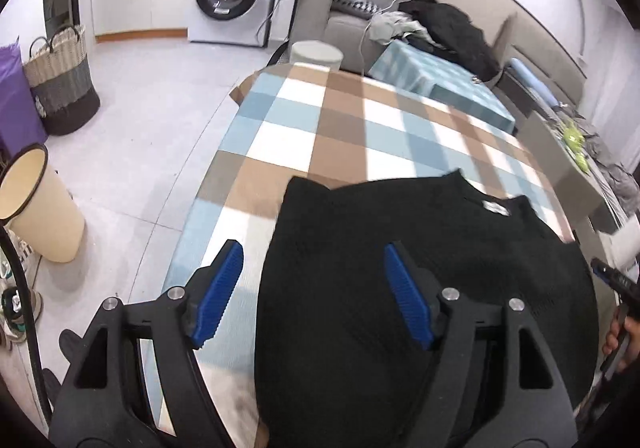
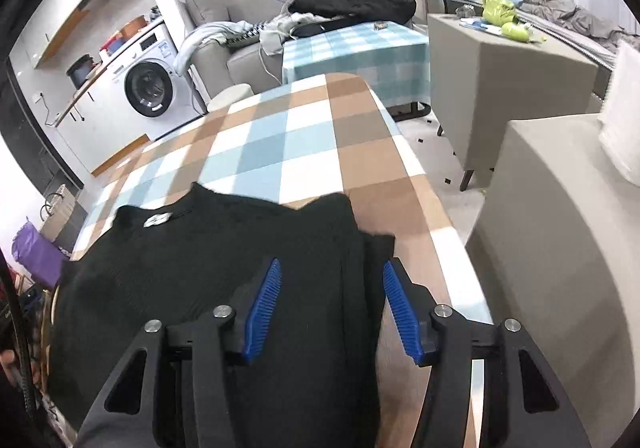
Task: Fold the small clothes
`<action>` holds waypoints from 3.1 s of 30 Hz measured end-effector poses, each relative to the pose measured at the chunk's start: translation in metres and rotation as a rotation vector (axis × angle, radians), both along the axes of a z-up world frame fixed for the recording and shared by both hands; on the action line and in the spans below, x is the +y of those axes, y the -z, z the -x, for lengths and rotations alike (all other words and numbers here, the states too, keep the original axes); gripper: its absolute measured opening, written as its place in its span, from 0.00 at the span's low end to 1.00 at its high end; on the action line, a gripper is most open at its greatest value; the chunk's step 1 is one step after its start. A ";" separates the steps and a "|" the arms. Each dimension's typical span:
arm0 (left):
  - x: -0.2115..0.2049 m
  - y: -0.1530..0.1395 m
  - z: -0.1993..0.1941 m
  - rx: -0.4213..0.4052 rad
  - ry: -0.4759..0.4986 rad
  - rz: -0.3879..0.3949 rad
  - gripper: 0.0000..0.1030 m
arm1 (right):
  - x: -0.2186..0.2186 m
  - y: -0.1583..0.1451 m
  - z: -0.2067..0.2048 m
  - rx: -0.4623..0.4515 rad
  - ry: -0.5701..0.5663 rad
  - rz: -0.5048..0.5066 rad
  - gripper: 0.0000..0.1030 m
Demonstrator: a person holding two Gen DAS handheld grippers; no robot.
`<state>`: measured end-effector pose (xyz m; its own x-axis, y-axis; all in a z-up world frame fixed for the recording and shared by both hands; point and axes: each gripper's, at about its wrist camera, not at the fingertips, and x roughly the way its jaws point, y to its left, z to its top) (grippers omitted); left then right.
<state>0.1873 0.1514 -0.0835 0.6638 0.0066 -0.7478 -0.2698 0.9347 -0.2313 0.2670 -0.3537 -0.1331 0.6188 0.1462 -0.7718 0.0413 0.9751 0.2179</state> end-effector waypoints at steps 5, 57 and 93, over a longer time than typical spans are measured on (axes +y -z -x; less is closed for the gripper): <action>0.005 0.022 -0.036 0.050 0.001 0.021 0.65 | 0.008 0.016 -0.013 0.033 -0.021 0.009 0.52; -0.014 0.007 -0.019 0.001 0.007 -0.104 0.50 | 0.031 -0.002 0.034 0.012 -0.043 0.065 0.40; -0.165 0.041 0.148 0.109 0.341 -0.158 0.75 | -0.017 0.017 0.219 0.095 0.004 -0.122 0.70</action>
<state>0.0391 -0.0135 -0.1248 0.5647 -0.0796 -0.8215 0.0473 0.9968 -0.0641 0.0479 -0.3703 -0.1500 0.5445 0.2401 -0.8037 0.0708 0.9416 0.3292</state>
